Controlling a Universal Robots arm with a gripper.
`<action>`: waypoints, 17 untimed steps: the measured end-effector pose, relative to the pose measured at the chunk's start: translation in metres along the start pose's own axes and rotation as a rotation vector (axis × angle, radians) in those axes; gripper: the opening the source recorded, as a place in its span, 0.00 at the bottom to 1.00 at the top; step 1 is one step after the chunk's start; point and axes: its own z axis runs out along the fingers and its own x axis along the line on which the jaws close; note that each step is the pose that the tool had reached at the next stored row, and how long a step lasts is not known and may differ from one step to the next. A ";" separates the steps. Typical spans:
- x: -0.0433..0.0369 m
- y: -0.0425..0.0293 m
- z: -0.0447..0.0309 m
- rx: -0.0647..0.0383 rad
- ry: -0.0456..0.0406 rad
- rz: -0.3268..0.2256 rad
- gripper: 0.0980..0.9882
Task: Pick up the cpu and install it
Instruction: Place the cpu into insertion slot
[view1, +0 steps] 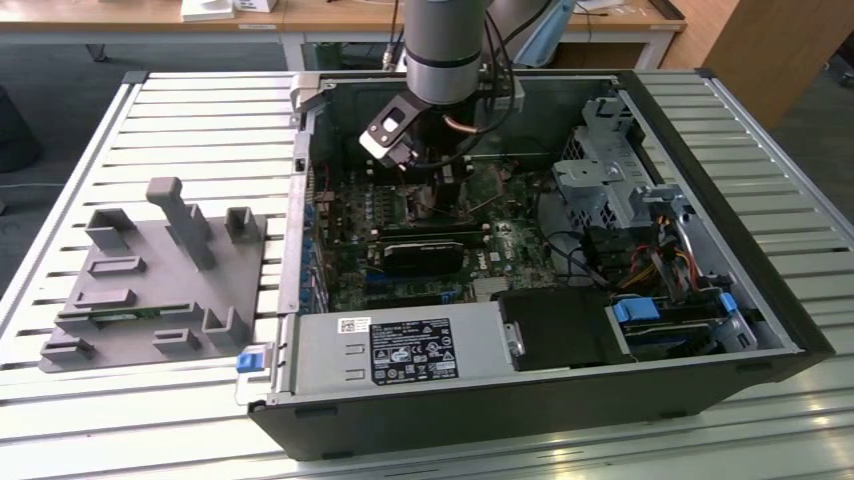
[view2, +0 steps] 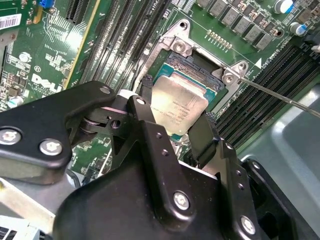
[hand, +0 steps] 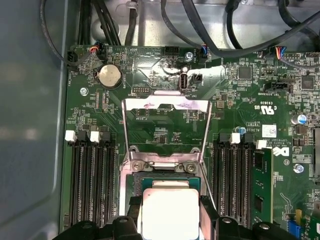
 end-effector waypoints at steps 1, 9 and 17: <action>0.0003 0.0000 0.0005 0.001 -0.0001 0.002 0.50; 0.0013 -0.0003 0.0039 0.004 -0.0006 0.012 0.50; 0.0030 -0.0005 0.0093 0.011 -0.0005 0.012 0.50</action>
